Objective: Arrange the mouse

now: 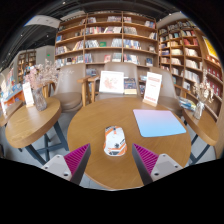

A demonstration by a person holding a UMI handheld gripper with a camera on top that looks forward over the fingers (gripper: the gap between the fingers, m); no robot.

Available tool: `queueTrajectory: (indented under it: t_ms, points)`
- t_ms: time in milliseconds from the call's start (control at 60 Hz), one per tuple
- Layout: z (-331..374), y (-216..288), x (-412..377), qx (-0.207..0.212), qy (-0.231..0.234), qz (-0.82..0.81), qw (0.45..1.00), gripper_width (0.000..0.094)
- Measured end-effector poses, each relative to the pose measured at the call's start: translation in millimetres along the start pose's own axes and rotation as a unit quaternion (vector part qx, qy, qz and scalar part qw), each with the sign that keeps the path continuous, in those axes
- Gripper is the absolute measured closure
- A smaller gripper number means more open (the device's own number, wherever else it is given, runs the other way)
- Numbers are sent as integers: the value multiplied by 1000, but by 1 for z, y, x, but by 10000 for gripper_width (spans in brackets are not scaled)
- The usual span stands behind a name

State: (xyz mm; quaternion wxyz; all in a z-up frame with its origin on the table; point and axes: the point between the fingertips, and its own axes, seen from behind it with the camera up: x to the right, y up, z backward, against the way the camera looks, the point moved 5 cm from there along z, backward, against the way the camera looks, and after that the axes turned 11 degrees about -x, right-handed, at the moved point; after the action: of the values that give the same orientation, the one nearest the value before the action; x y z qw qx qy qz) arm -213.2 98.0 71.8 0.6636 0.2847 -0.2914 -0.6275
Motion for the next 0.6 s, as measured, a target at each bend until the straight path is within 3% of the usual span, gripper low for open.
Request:
queueTrajectory:
  t_ms: [383, 600]
  points:
    - [-91, 18, 2, -41, -6, -5, 999, 83]
    - [-103, 19, 4, -49, 1, -17, 999, 84]
